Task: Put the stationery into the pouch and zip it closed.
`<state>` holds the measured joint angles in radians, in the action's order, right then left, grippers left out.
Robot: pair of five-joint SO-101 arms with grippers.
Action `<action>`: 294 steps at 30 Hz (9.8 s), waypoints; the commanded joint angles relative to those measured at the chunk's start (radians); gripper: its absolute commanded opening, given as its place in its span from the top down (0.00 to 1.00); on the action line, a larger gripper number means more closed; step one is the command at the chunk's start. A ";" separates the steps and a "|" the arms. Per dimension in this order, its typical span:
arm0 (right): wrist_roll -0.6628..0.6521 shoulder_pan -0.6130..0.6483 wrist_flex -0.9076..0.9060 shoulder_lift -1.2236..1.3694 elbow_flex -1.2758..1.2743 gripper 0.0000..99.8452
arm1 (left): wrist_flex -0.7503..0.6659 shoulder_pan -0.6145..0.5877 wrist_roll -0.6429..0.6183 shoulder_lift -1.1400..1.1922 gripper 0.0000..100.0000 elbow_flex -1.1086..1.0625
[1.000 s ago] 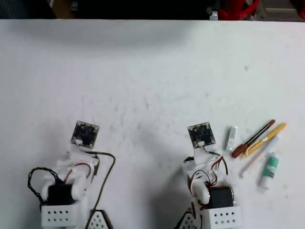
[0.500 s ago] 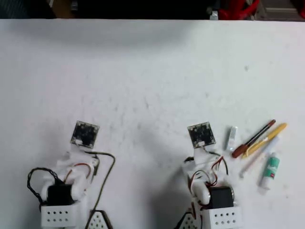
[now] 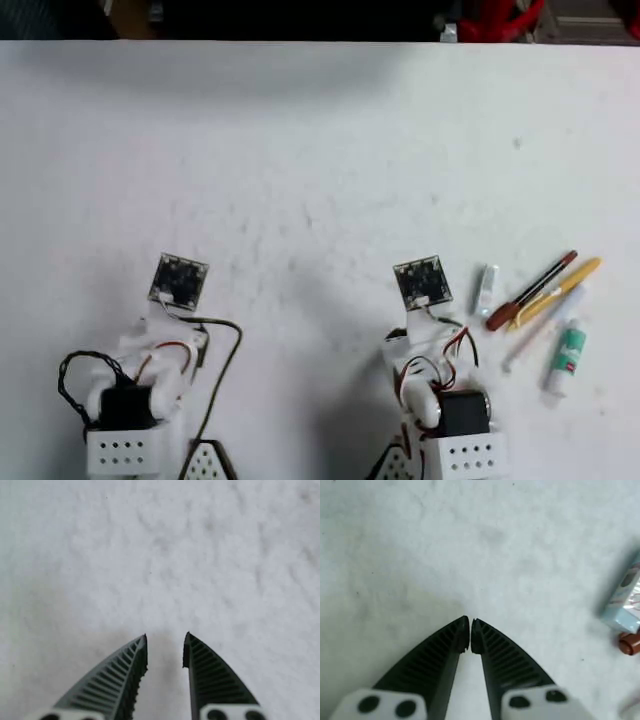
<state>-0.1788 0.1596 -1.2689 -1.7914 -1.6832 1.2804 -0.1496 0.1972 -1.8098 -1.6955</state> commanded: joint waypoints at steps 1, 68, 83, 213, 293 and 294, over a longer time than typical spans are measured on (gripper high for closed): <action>-0.009 -0.010 -0.004 -0.008 -0.006 0.98 | 0.008 0.010 -0.009 -0.013 0.86 0.003; -0.009 -0.010 -0.004 -0.008 -0.006 0.98 | 0.008 0.010 -0.009 -0.013 0.86 0.003; -0.006 -0.005 -0.004 -0.008 -0.006 0.98 | 0.008 0.015 -0.009 -0.013 0.86 0.003; 0.376 -0.219 -0.394 2.996 3.231 0.98 | -0.482 0.047 -0.130 1.017 0.78 0.615; -0.178 0.515 -0.119 1.334 2.216 0.98 | 0.103 0.338 -0.103 0.447 0.67 1.186; -0.178 0.518 -0.119 1.334 2.216 0.98 | 0.101 0.355 -0.103 0.447 0.67 1.185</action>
<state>-0.3521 0.6644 -1.4239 -0.4289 0.5278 1.4124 0.1757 0.1097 -1.3679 -0.5493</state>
